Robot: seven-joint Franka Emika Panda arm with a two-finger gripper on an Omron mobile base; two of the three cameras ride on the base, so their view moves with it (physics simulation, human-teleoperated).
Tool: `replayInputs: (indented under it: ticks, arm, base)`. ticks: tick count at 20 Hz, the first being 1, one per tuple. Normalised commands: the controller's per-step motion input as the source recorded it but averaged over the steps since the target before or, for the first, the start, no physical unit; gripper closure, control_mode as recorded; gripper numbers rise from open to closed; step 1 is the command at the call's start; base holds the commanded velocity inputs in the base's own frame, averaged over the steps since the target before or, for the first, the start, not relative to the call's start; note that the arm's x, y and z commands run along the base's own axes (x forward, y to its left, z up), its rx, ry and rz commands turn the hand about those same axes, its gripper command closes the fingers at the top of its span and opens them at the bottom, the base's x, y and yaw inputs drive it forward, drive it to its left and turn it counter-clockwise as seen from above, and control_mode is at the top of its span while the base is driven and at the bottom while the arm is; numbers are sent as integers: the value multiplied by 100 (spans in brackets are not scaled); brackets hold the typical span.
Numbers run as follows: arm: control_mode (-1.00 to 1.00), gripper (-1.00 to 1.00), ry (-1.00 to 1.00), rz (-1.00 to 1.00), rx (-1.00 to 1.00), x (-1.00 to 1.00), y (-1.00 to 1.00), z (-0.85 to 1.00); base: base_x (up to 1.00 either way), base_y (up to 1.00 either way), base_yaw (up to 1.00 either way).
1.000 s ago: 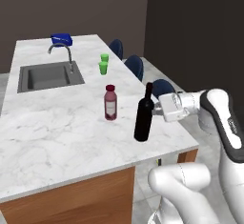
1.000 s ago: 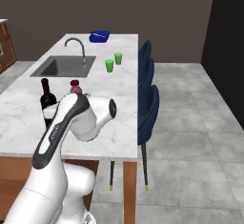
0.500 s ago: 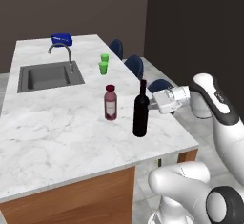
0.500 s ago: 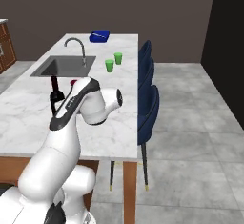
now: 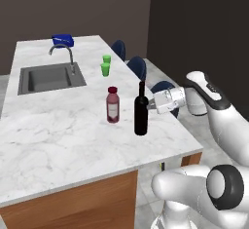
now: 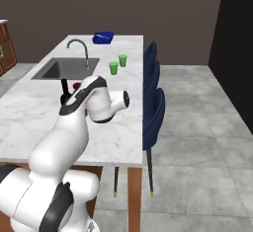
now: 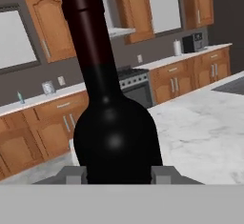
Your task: Place the drinks on the dining counter in a tight cluster.
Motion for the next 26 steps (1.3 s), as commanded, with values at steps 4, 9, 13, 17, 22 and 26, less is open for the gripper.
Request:
replayInputs:
  ticks: [4,9,13,17,22,26]
  arm:
    - [-100,100,-12,-2,0,19,6,-9]
    - [-100,100,-8,1,0,18,20,-15]
    - [-100,100,-1,10,0,29,16,-12]
    - [-100,100,0,11,0,21,3,0]
    - [-100,100,2,2,0,27,0,-13]
    - [-100,100,0,2,0,13,0,-13]
  base:
    - [0,0,0]
    - [0,0,0]
    - [0,0,0]
    - [0,0,0]
    - [0,0,0]
    - [0,0,0]
